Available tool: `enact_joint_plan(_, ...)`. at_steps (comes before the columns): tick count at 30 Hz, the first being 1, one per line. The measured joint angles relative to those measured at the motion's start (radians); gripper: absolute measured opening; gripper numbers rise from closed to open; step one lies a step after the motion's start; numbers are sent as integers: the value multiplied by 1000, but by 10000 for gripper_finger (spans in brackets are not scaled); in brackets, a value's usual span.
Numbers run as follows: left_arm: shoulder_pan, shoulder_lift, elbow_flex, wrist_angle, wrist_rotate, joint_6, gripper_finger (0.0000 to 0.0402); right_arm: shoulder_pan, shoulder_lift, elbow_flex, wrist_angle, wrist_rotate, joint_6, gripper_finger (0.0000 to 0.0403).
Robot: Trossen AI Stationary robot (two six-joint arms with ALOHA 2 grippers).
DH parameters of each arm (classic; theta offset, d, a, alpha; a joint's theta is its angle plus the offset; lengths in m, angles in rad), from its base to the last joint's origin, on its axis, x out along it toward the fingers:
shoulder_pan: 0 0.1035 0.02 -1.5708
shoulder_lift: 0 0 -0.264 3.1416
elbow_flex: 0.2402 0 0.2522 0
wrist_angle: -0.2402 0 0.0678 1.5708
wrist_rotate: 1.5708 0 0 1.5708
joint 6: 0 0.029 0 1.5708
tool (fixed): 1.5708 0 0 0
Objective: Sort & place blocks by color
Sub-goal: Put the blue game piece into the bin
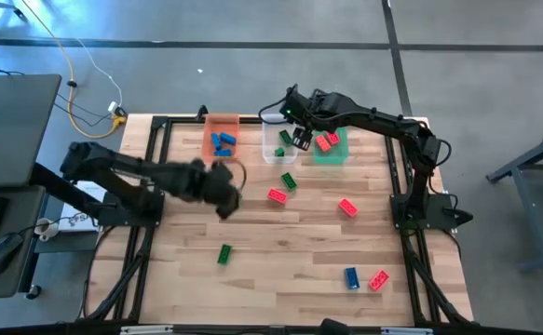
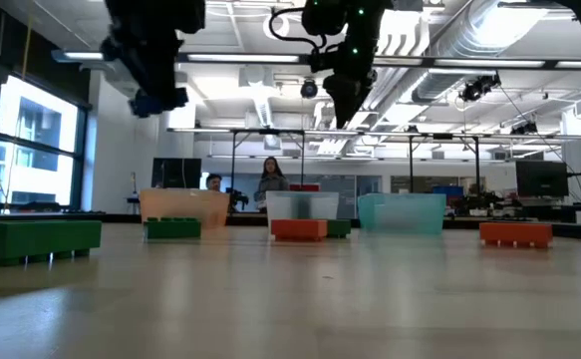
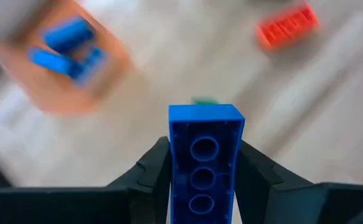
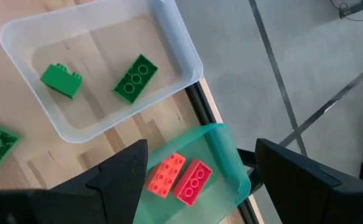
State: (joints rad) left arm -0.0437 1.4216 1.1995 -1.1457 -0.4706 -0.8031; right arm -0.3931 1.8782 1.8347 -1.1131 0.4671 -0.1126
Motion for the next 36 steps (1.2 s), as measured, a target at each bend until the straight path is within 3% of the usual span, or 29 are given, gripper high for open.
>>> enact_joint_plan(9,350,-22,1,113,-22,381,104,1,0,0,-67,-16,71,286)
enact_joint_plan(18,658,42,0,310,241,683,104,6,0,-52,-198,-119,212,286)
enact_joint_plan(26,828,146,0,326,388,782,104,41,0,-181,-207,-164,245,286)
enact_joint_plan(36,914,278,0,346,426,848,122,144,0,-215,-163,-172,388,286)
